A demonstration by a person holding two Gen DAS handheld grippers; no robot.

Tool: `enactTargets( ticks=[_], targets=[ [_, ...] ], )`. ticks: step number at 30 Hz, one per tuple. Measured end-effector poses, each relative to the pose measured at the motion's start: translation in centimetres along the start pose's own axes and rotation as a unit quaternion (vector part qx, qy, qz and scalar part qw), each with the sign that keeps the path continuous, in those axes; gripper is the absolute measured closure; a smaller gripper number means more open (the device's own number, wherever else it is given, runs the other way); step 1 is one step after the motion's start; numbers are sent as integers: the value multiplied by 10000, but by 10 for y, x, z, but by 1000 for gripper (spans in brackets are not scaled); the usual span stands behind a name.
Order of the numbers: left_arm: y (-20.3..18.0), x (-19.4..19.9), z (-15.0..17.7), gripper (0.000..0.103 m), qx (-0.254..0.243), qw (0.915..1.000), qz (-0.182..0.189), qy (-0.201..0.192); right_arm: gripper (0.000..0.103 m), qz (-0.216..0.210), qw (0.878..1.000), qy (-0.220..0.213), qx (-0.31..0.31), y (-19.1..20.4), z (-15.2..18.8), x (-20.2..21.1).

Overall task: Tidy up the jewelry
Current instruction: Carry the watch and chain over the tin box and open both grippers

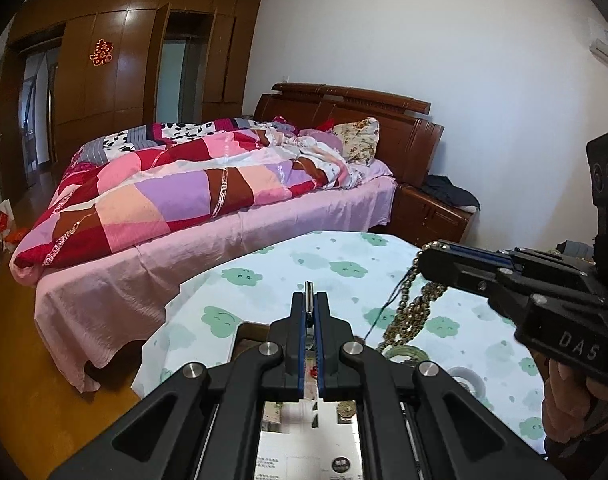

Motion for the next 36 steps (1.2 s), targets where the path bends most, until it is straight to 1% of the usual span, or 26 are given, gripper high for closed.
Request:
enactTargets(
  ticks=[10, 15, 23, 29, 31, 36],
  targets=[
    [12, -30, 2, 101, 44, 9998, -94, 150, 91, 76, 9993, 353, -5, -3, 13, -39],
    [17, -36, 4, 101, 106, 9997, -102, 213, 91, 72, 9989, 460, -78, -5, 17, -45],
    [11, -27, 5, 101, 59, 9998, -29, 192, 91, 30, 9993, 371, 40, 5, 14, -38],
    [9, -10, 9, 101, 94, 9999, 76, 100, 91, 18, 9997, 180, 179, 6, 12, -10],
    [6, -6, 10, 101, 27, 10000, 48, 53, 91, 34, 9997, 145, 190, 4, 12, -1],
    [5, -17, 11, 101, 2, 9999, -20, 135, 91, 140, 9998, 13, 145, -5, 9, 16]
  ],
)
Point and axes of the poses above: each gripper's, at about its wrist camera, not at the fingertips, and x roughly against the way its jaws point, y to its left, z to its underside, the point moved 1 cm from there along -x, roughly the way its jaws point, and after that the axes turned 7 degrees about -z, right-handed, at the moved point
